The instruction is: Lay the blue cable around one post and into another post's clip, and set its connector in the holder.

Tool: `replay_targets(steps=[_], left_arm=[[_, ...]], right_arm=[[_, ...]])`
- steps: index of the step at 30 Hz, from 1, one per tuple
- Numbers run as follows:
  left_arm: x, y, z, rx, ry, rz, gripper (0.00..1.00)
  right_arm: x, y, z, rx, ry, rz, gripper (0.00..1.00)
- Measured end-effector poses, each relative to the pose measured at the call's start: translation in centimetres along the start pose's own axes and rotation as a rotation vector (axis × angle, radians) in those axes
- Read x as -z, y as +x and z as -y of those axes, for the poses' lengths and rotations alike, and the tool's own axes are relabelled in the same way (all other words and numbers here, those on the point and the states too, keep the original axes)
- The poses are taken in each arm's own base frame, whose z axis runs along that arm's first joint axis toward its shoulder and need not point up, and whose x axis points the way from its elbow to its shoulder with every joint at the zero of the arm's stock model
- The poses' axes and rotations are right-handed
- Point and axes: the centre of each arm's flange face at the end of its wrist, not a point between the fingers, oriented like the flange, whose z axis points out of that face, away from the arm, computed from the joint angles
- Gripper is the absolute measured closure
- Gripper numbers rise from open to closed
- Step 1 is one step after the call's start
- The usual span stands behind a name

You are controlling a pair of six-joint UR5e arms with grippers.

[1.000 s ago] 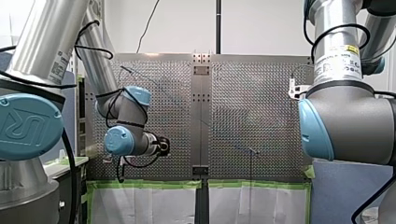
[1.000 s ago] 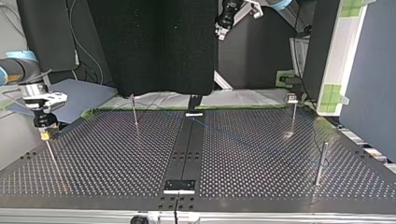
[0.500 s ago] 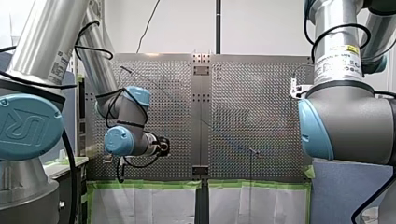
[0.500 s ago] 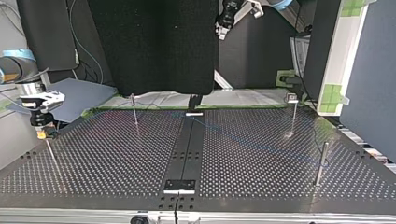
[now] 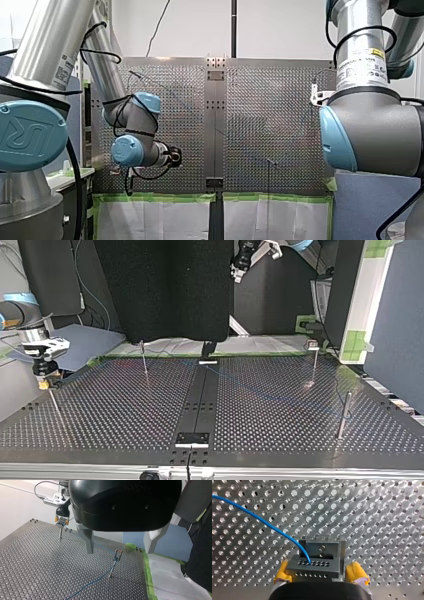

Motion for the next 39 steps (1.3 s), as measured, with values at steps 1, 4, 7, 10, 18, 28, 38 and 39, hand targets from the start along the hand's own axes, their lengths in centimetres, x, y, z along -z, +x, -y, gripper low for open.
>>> replay_targets(steps=[1,4,7,10,18,28,38,39], left_arm=[[0.0,0.0,0.0,0.0,0.0,0.0,0.02],[0.0,0.0,-0.01,0.0,0.0,0.0,0.02],[0.0,0.0,0.0,0.0,0.0,0.0,0.02],[-0.01,-0.01,0.0,0.0,0.0,0.001,0.02],[-0.09,-0.05,-0.02,0.002,-0.001,0.003,0.02],[-0.13,-0.06,-0.06,0.001,0.0,0.003,0.02],[-0.22,-0.12,0.11,0.004,0.013,0.009,0.02],[-0.28,-0.17,0.14,0.006,0.014,0.015,0.02]], right_arm=[[0.0,0.0,0.0,0.0,0.0,0.0,0.0],[0.0,0.0,0.0,0.0,0.0,0.0,0.0],[0.0,0.0,0.0,0.0,0.0,0.0,0.0],[0.0,0.0,0.0,0.0,0.0,0.0,0.0],[0.0,0.0,0.0,0.0,0.0,0.0,0.0],[0.0,0.0,0.0,0.0,0.0,0.0,0.0],[0.0,0.0,0.0,0.0,0.0,0.0,0.0],[0.0,0.0,0.0,0.0,0.0,0.0,0.0]])
